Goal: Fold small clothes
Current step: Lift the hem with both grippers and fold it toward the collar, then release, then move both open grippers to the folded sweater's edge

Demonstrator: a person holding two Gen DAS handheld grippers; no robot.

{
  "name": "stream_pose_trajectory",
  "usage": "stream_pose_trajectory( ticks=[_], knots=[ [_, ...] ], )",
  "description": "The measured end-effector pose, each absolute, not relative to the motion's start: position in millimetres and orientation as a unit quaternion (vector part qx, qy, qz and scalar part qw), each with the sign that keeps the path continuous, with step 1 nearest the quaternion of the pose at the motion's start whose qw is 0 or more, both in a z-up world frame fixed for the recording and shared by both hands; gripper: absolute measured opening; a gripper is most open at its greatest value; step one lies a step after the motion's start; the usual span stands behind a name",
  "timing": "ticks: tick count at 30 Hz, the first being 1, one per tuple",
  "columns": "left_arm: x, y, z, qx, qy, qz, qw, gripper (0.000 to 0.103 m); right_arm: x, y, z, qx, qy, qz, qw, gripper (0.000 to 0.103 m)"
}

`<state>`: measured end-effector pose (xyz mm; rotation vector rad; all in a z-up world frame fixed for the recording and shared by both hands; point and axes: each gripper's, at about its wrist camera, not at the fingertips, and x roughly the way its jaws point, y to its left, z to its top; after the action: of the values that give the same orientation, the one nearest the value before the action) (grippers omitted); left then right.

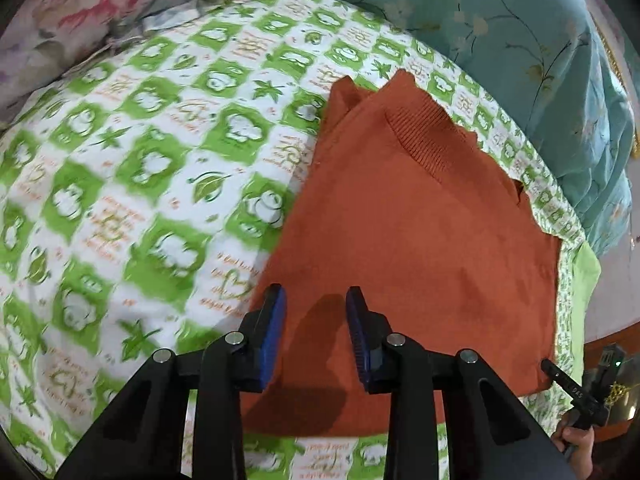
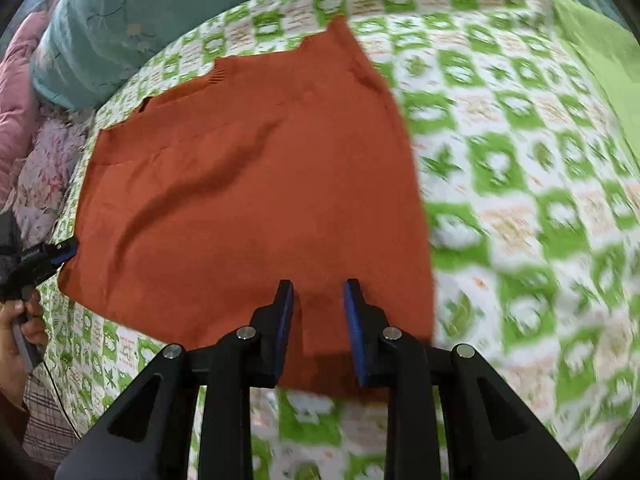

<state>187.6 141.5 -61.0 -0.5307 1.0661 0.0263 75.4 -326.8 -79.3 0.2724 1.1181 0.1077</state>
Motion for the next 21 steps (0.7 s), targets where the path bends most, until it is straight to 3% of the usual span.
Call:
stream_pose_trajectory(
  ticks=[7, 14, 21],
  knots=[
    [149, 139, -41, -0.277, 0.497, 0.015, 0.822, 0.045, 62, -322, -52, 0.147, 0.508, 0.054, 0.847, 0.028],
    [113, 114, -50, -0.302, 0.515, -0.013, 0.802, 0.049, 48, -296, -33, 0.144, 0.491, 0.078, 0.856, 0.038],
    [95, 107, -65, -0.345, 0.523, -0.028, 0.779, 0.054, 39, -272, -34, 0.146, 0.497, 0.103, 0.849, 0.039]
  ],
)
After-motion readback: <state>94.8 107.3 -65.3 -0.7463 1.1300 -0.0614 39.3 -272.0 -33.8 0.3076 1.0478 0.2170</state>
